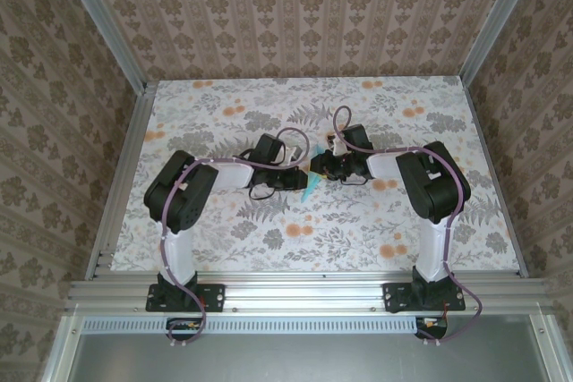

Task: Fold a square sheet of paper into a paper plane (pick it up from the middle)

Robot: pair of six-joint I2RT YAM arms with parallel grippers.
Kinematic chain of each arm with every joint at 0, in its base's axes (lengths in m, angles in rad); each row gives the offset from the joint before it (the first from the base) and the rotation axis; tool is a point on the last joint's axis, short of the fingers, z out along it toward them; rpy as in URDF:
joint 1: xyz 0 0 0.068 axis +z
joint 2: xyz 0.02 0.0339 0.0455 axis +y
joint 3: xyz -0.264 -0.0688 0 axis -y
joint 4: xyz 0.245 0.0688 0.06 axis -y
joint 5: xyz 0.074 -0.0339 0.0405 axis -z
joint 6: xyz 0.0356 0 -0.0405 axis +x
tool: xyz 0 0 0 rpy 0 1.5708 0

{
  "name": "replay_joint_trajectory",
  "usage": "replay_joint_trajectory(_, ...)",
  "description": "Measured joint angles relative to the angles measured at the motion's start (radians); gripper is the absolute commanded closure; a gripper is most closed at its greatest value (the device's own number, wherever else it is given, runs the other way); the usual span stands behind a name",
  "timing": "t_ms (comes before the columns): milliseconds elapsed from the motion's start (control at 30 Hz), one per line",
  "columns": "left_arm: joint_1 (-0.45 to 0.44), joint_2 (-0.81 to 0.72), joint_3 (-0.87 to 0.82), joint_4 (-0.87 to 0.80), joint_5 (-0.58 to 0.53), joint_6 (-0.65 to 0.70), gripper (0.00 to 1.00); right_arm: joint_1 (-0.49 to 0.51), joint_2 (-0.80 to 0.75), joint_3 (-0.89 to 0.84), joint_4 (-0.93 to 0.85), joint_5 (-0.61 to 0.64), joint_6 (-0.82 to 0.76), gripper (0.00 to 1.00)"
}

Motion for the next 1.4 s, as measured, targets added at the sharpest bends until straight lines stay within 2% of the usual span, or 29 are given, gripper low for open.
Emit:
replay_joint_trajectory(767, -0.085, 0.017, 0.131, -0.226, -0.166, 0.088, 0.79, -0.002, -0.006, -0.034, 0.061, 0.010, 0.042, 0.74)
replay_joint_trajectory(1067, -0.088, 0.008, 0.132, -0.230, -0.179, 0.081, 0.74, -0.002, -0.006, -0.035, 0.063, 0.011, 0.044, 0.75)
replay_joint_trajectory(1400, -0.087, -0.104, 0.076, -0.203, -0.254, -0.002, 0.68, -0.002, -0.006, -0.035, 0.063, 0.012, 0.044, 0.75)
